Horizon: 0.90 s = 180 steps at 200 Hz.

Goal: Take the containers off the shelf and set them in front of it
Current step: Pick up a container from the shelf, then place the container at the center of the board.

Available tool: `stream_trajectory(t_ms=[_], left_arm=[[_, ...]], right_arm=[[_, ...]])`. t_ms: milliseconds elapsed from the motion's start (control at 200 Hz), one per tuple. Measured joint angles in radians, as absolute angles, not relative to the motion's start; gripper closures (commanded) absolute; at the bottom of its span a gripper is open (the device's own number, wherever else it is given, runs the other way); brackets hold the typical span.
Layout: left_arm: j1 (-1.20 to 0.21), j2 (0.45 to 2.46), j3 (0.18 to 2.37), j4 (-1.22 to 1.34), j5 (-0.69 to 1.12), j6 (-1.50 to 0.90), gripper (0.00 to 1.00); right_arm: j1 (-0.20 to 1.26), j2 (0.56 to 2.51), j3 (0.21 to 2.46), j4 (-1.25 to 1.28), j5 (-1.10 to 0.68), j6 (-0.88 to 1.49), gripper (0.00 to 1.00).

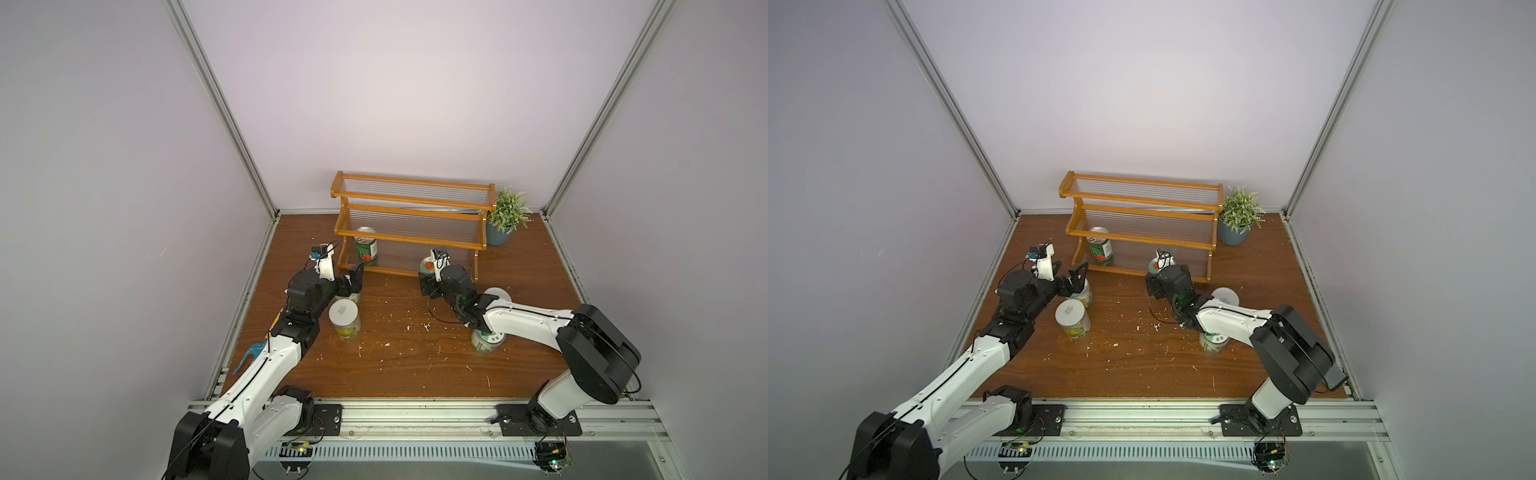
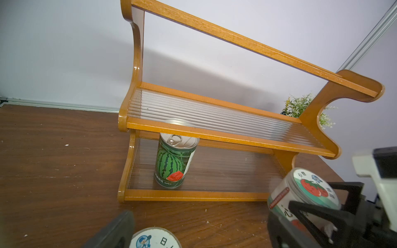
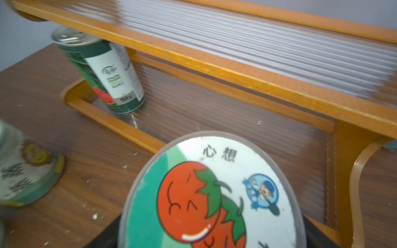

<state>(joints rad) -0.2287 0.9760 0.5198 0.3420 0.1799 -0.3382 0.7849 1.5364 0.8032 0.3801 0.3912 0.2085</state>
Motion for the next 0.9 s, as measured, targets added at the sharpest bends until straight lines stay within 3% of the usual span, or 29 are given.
stream_trajectory(t_ms=[410,901], left_arm=[[-0.228,0.966,0.518,0.342,0.192,-0.345,0.0],[-0.228,0.965,0.509,0.363,0.218,-0.349,0.0]], right_arm=[[1.015,1.188,0.582,0.202,0.453,0.301,0.75],[1.254,0.921,0.394,-0.01,0.602,0.461,0.75]])
